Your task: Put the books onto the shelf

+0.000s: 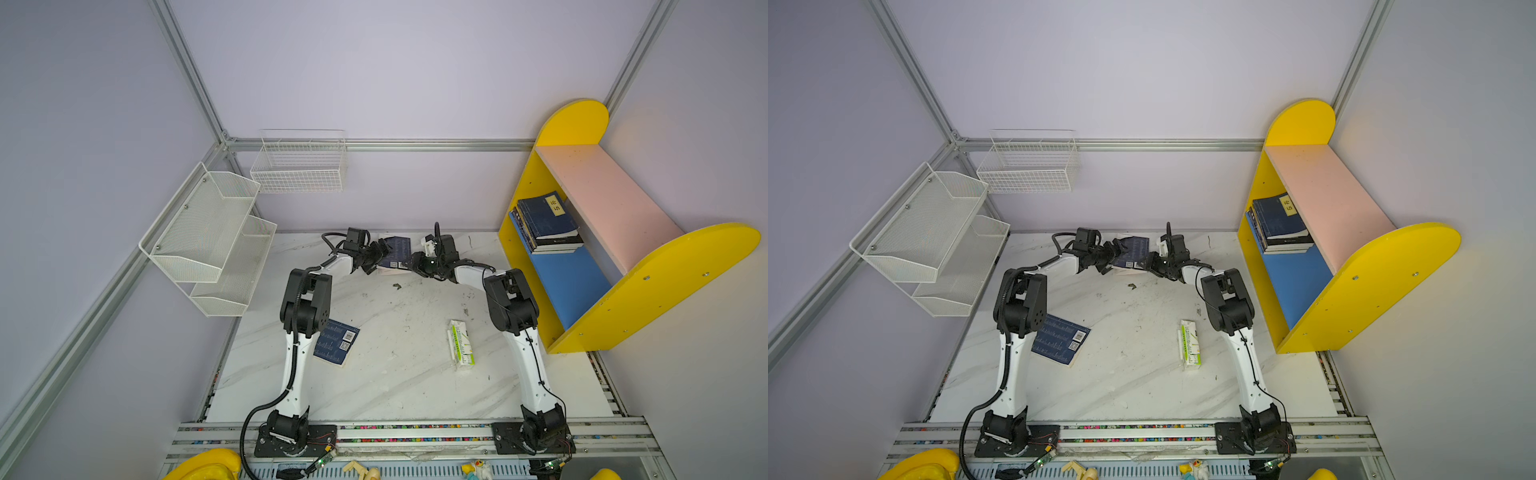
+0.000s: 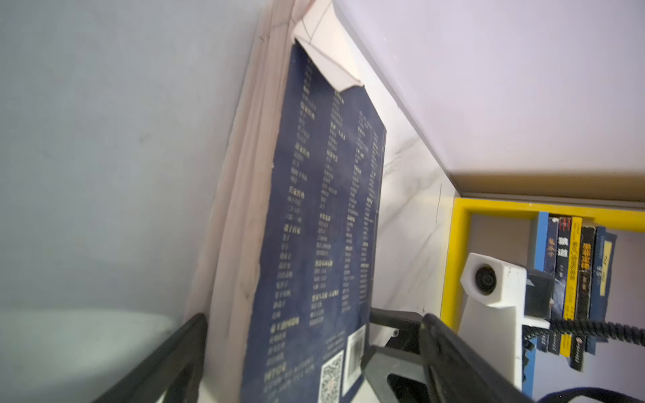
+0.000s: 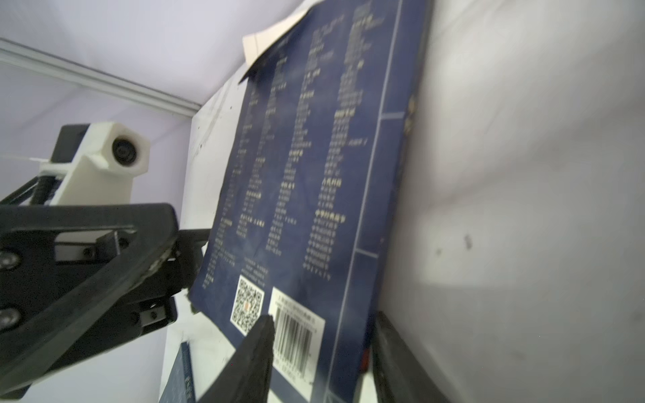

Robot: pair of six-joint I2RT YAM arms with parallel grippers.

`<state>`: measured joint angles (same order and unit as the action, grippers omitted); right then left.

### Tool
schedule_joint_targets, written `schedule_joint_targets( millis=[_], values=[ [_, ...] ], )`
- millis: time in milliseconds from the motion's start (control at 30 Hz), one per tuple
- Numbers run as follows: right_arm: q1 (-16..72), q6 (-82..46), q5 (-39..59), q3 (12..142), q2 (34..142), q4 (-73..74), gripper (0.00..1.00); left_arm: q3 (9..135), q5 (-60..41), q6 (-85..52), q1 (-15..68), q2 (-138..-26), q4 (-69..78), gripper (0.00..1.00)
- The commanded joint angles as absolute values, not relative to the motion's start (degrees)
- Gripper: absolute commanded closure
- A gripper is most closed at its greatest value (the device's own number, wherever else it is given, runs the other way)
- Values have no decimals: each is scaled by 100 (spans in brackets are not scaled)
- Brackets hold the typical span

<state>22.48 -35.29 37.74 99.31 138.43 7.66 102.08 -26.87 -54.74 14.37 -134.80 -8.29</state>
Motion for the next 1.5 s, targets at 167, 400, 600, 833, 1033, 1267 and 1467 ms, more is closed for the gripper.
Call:
schedule_joint_targets(
  millis=[167, 400, 600, 833, 1033, 1267, 1467],
  values=[
    [2399, -2964, 3781, 8664, 12284, 246, 53, 8643, -3592, -5832, 1777, -12061, -278, 11],
    [2385, -3473, 3762, 8108, 12029, 951, 42, 8008, -3431, -5951, 1890, -11720, -63, 11],
    [2386, -4204, 3275, 8087, 12222, 1266, 72, 7684, -3189, -6020, 1978, -11570, -69, 11],
    [2369, -4030, 2254, 7788, 11545, 1182, 92, 7515, -3082, -6151, 1786, -11188, -18, 8],
    [2402, -2363, 697, 8266, 10544, 60, 100, 7881, -3184, -6085, 1448, -10787, -299, 5],
    [3092, -6, -1631, 8682, 10115, -979, 100, 8805, -3504, -6144, 1351, -10714, -653, 5],
    [3809, 1326, -3277, 8478, 10308, -863, 100, 9293, -3566, -6340, 1354, -10626, -802, 5]
  ],
)
